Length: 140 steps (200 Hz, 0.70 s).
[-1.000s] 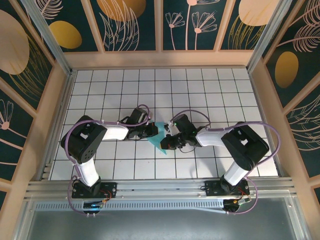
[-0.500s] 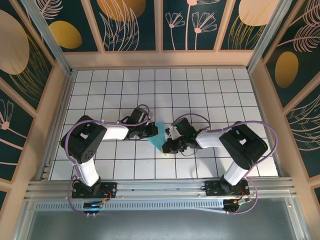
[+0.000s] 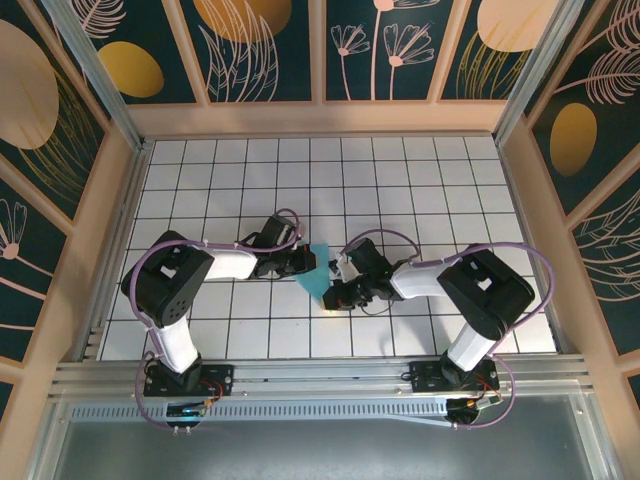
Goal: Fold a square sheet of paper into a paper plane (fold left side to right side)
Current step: Fourth fold the wing at the center of the table.
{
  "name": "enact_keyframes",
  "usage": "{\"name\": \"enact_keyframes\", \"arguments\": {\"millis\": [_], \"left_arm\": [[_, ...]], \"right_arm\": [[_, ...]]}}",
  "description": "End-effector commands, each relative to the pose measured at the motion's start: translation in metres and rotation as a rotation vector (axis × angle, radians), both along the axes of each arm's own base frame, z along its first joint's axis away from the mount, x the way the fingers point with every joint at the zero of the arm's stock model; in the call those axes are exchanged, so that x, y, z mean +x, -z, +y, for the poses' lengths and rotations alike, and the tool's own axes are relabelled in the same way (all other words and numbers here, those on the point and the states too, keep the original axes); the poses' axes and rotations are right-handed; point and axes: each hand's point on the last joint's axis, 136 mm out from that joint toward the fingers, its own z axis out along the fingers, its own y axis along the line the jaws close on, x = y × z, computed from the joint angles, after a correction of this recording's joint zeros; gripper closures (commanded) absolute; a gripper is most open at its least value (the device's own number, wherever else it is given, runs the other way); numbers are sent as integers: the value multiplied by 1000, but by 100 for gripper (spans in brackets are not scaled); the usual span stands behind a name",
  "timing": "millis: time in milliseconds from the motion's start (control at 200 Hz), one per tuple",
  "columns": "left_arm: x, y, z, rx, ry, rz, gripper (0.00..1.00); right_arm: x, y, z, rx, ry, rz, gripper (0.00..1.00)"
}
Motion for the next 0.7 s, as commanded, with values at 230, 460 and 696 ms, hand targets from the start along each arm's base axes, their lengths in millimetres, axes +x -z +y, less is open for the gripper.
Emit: {"name": "enact_keyframes", "arguments": {"millis": [230,460,696], "left_arm": [[-20,49,42,214,-50,107,100],[-21,49,42,211,-52,104,100],[-20,47,42,208,-54,101,100]], "right_arm": [[-27,14,-14,-59,-6,62,100],[-39,0,-18,-47,-19,51,100],[-15,-63,-11,82,-7,-91,100]]}}
